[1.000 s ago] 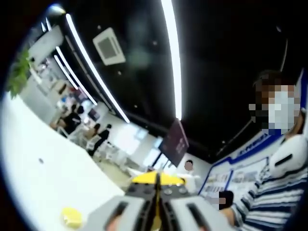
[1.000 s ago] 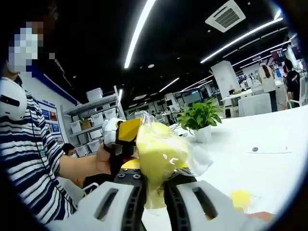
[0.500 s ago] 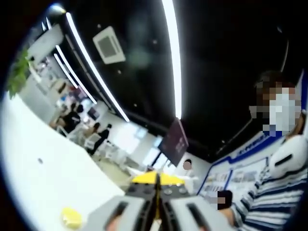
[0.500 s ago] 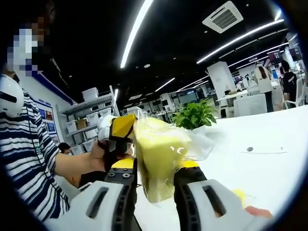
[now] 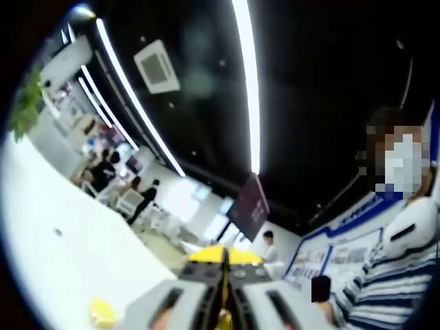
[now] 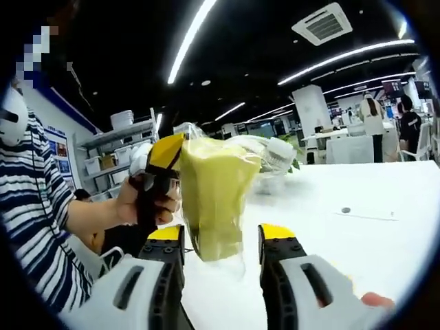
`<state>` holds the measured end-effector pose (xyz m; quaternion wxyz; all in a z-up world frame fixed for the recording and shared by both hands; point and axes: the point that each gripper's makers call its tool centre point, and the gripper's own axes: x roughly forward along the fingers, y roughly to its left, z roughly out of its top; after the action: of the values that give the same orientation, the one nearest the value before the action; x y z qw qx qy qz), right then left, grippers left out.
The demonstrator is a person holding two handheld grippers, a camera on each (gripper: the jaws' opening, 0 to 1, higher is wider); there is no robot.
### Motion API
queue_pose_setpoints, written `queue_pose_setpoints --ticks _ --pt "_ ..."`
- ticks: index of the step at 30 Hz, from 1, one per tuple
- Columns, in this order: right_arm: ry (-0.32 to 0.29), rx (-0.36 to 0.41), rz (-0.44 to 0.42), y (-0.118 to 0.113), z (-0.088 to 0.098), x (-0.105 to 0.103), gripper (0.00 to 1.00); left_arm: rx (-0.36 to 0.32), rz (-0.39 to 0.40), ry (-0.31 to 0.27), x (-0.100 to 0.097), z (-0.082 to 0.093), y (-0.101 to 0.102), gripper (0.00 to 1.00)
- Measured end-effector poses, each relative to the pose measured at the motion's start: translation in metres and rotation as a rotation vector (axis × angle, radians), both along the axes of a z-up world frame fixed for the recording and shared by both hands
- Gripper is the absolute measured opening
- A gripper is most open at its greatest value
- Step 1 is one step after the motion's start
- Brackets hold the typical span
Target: Compare the silicone blocks by pressing each to a similar depth, holding the contact briefly, and releasing to observe deformation and rebound differences across the visible hardness samples.
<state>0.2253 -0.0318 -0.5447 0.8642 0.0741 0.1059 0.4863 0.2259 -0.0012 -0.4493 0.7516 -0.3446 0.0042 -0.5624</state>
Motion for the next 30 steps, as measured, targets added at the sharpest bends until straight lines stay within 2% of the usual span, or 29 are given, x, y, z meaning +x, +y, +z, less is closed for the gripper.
queue_pose_setpoints --ticks 3,6,7,9,10,11,12,13,15,16,18,21,23,26,30 --pt "-0.044 -0.107 -0.053 -0.01 -0.014 0.004 0.5 0.002 0.016 0.003 0.003 -0.001 0.005 0.0" --pt "-0.042 -0.121 -0.084 -0.015 -0.019 0.003 0.54 -0.002 0.029 0.006 0.006 -0.002 0.011 0.0" --pt "-0.042 -0.118 -0.11 -0.018 -0.02 0.005 0.64 -0.002 0.029 0.006 0.006 -0.002 0.011 0.0" --pt "-0.052 -0.109 -0.232 -0.032 -0.021 0.017 0.92 0.004 0.039 0.002 0.008 -0.002 0.013 0.0" --pt "-0.046 -0.103 -0.275 -0.038 -0.022 0.02 0.93 0.007 0.043 0.002 0.009 -0.003 0.014 0.0" --pt "-0.04 -0.134 -0.307 -0.047 -0.028 0.021 0.92 0.009 0.049 0.003 0.01 -0.004 0.016 0.0" --pt "-0.01 -0.159 -0.348 -0.056 -0.034 0.023 0.96 0.009 0.051 0.004 0.011 -0.005 0.017 0.0" --pt "-0.017 -0.155 -0.391 -0.067 -0.034 0.026 0.95 0.008 0.061 0.01 0.013 -0.006 0.019 0.0" --pt "0.01 -0.124 -0.459 -0.083 -0.039 0.025 0.96 0.007 0.066 0.013 0.015 -0.008 0.022 0.0" --pt "0.006 -0.097 -0.476 -0.089 -0.038 0.025 0.96 0.006 0.071 0.015 0.015 -0.009 0.023 0.0" --pt "0.048 -0.082 -0.519 -0.104 -0.046 0.022 0.96 0.005 0.077 0.021 0.017 -0.012 0.025 0.0" --pt "0.083 -0.093 -0.559 -0.121 -0.059 0.016 0.96 0.005 0.082 0.028 0.019 -0.016 0.027 0.0" --pt "0.086 -0.106 -0.572 -0.13 -0.066 0.01 0.96 0.006 0.086 0.033 0.02 -0.018 0.028 0.0" --pt "0.105 -0.179 -0.618 -0.147 -0.082 0.0 0.96 0.004 0.094 0.042 0.022 -0.023 0.031 0.0" --pt "0.077 -0.242 -0.688 -0.168 -0.093 -0.01 0.96 -0.002 0.111 0.057 0.025 -0.028 0.036 0.0"
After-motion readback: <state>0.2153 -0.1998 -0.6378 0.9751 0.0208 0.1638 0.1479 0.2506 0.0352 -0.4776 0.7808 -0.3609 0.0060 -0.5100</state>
